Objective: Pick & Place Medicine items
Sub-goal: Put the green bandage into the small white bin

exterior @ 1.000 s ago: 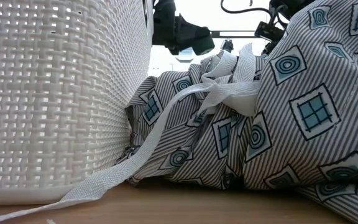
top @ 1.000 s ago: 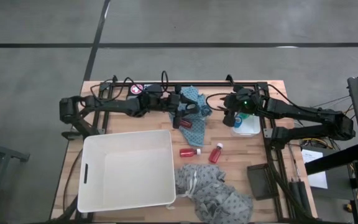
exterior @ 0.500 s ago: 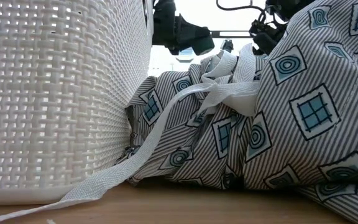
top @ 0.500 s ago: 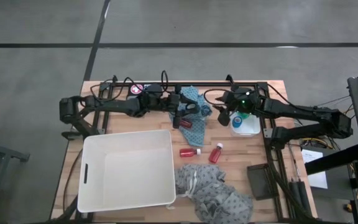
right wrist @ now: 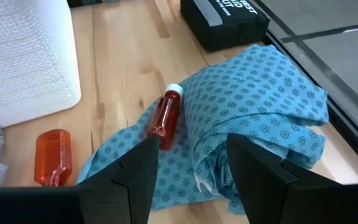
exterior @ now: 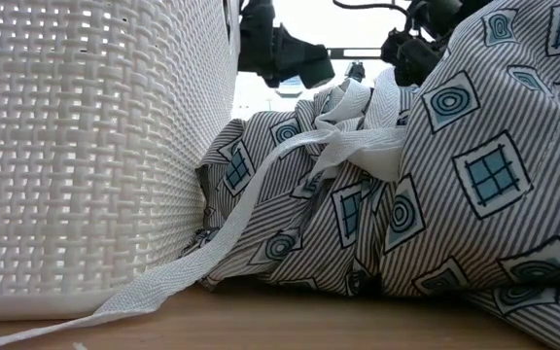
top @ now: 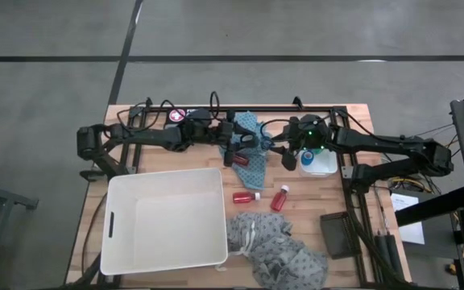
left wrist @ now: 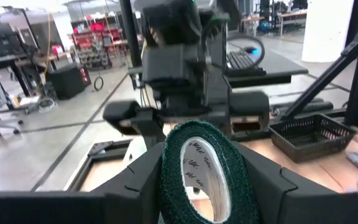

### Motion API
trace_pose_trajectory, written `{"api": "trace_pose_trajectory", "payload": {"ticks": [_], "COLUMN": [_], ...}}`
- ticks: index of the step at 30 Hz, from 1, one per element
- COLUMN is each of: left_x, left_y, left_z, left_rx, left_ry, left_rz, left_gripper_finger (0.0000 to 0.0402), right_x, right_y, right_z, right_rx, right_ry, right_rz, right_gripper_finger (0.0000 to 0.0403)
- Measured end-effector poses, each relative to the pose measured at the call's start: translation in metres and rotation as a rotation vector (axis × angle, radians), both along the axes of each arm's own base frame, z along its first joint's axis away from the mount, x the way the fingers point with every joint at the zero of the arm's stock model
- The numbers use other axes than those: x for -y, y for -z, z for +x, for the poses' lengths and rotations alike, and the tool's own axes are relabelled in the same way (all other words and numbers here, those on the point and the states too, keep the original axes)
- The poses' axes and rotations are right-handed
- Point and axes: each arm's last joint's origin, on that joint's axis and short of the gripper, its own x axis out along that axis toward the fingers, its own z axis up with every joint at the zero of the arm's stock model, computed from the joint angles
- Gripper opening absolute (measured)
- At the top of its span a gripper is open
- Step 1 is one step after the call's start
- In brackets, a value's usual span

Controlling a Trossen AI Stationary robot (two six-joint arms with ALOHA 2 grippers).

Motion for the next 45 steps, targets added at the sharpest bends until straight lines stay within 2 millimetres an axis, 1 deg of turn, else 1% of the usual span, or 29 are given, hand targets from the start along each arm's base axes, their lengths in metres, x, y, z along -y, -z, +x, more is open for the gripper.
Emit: {"api": "trace_pose_trajectory", "payload": {"ticks": [8,21,24,27,29,32,38,42,45], "left_x": [0.001,0.001,0.001,0.001,0.001,0.001,0.001,0.001,0.001], "left_y": [0.013,0.013,0.013,0.013,0.013,0.013,0.013,0.013,0.013], "left_z": [-0.002,-0.002,-0.002,-0.002,-0.002,-0.002,-0.002,-0.002,-0.002], "left_rx": [-0.133,-0.139,-0.139,-0.139,-0.139,-0.139,-0.139,-0.139,-0.139], "left_ry": [0.0,0.0,0.0,0.0,0.0,0.0,0.0,0.0,0.0], "left_rz": [-0.04,-0.042,-0.042,-0.042,-0.042,-0.042,-0.042,-0.042,-0.042], "left_gripper_finger": [0.0166,0.0166,0.0166,0.0166,0.0166,0.0166,0.0166,0.0166,0.0166], "right_x": [0.0,0.0,-0.002,-0.002,-0.001,-0.001,-0.001,-0.001,-0.003], "right_y": [-0.001,-0.001,-0.003,-0.007,-0.011,-0.013,-0.012,-0.012,-0.011], "right_z": [-0.001,0.0,0.001,0.003,0.005,0.006,0.005,0.005,0.005], "right_rx": [0.004,0.01,0.041,0.084,0.12,0.146,0.141,0.139,0.129], "right_ry": [0.0,0.0,-0.047,-0.078,-0.078,-0.058,-0.059,-0.071,-0.108], "right_rz": [-0.002,0.0,0.025,-0.011,-0.025,0.01,0.011,-0.008,0.012], "right_gripper_finger": [0.0187,0.0187,0.0187,0.0187,0.0187,0.0188,0.0207,0.0231,0.0249]}}
